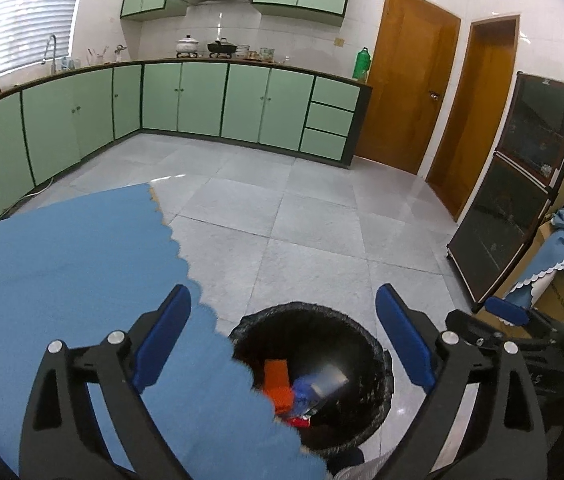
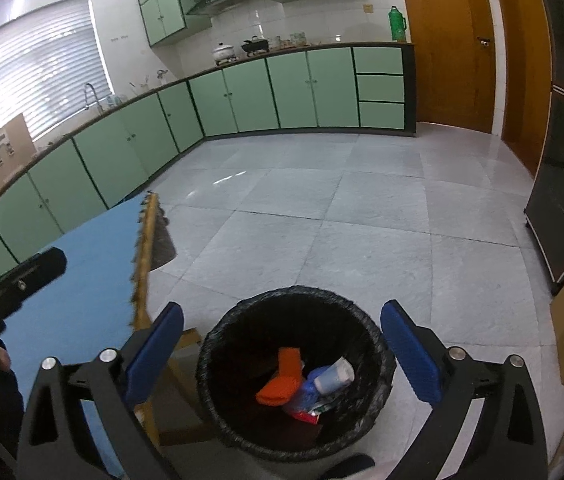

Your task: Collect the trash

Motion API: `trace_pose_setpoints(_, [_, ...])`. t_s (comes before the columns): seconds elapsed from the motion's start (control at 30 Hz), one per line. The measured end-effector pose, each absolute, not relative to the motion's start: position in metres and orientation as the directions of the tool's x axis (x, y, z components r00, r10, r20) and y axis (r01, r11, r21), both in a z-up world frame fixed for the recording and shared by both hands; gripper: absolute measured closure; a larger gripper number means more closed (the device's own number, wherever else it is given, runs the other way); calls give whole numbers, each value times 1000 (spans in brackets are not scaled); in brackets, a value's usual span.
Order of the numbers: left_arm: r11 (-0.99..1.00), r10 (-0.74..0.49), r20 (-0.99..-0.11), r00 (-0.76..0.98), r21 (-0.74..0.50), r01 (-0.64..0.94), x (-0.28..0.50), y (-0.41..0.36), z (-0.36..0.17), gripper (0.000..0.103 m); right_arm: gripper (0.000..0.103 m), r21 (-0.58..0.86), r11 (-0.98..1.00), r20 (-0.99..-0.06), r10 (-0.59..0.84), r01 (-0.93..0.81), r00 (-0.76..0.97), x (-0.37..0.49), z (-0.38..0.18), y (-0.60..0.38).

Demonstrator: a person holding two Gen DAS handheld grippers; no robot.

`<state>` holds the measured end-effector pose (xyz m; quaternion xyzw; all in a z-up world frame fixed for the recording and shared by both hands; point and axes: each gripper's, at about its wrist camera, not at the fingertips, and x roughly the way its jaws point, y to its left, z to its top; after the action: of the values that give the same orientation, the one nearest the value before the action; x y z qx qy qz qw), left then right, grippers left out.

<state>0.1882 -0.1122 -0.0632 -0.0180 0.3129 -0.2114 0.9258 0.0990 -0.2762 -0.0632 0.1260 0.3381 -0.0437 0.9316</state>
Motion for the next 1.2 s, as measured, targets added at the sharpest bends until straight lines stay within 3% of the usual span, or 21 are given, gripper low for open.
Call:
trace_pose_setpoints(0.53, [937, -333, -591, 735, -116, 331, 108, -68, -44, 10, 6, 205, 970, -612, 24, 130, 791, 20, -18, -229])
trace_pose_setpoints(1.2, [941, -328, -509, 796, -104, 322, 55, -49, -17, 10, 6, 194, 978, -550, 46, 74, 834, -16, 1, -205])
